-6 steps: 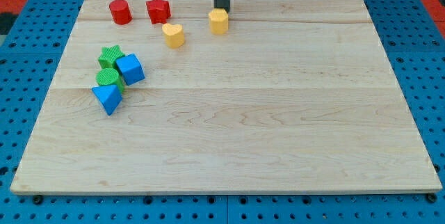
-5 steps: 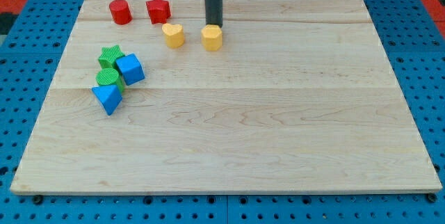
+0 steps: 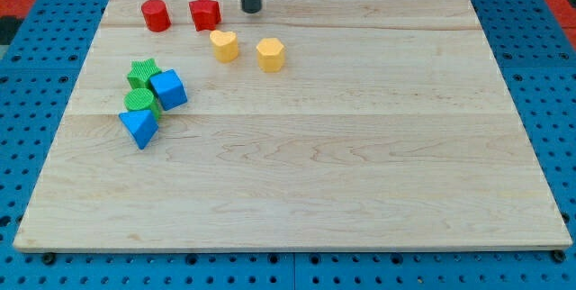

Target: Move yellow heart to the top of yellow hexagon

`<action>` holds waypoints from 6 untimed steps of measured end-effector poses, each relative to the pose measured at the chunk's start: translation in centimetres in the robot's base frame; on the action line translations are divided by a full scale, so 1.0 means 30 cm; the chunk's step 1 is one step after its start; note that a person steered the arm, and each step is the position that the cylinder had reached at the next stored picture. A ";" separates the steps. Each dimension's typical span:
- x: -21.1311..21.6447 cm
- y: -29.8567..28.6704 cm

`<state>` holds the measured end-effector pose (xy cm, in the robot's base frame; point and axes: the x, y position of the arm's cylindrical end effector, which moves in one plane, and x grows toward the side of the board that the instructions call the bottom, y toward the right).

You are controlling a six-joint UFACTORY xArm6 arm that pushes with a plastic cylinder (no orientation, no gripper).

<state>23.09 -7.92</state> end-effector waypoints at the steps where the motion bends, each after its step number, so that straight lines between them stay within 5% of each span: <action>1: 0.033 -0.093; 4: 0.177 -0.111; 6: 0.263 0.146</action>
<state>30.97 -3.53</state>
